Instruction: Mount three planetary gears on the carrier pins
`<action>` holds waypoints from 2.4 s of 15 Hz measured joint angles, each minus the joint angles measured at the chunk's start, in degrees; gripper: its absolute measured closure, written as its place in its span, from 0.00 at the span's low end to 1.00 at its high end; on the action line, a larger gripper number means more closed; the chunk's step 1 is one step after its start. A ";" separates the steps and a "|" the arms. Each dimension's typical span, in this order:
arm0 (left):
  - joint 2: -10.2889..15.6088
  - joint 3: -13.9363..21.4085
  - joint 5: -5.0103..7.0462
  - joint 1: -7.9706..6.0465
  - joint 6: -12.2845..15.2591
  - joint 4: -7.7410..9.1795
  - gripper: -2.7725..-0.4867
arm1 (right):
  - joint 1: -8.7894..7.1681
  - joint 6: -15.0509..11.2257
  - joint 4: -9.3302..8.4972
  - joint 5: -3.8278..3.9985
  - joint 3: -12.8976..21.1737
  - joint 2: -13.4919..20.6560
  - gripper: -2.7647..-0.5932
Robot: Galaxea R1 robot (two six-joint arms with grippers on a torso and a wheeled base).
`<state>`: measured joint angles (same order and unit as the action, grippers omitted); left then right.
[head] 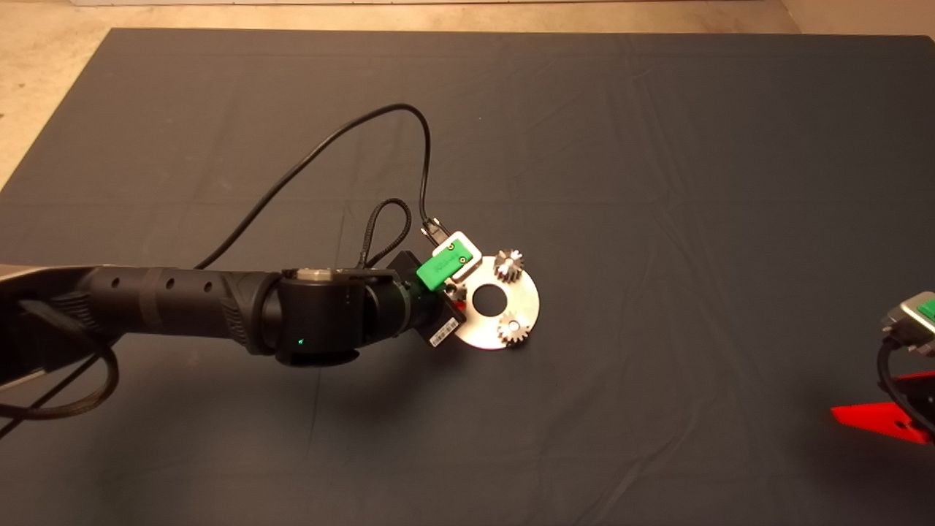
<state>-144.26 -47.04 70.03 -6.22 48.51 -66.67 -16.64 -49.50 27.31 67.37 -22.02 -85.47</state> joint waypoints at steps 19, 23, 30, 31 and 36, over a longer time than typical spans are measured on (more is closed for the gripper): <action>11.75 21.96 16.30 -4.60 8.53 15.86 0.63 | 0.91 -4.85 0.00 -0.15 -0.06 -19.86 0.39; 13.95 25.30 17.23 -5.74 26.86 19.63 0.63 | 1.37 -15.39 0.59 5.56 -0.30 -44.03 0.39; 12.37 27.54 17.37 -6.40 37.27 21.91 0.63 | 16.86 -35.86 19.58 20.33 -0.46 -54.27 0.39; 12.20 27.59 17.36 -6.38 37.38 21.92 0.63 | 19.64 -35.22 20.63 20.29 -0.46 -54.81 0.39; 11.91 27.67 17.42 -5.16 37.51 22.16 0.63 | 22.50 -32.60 23.02 20.33 -0.46 -57.09 0.39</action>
<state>-132.35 -19.37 87.46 -11.37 86.02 -44.51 5.86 -82.10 50.33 87.70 -22.48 -142.56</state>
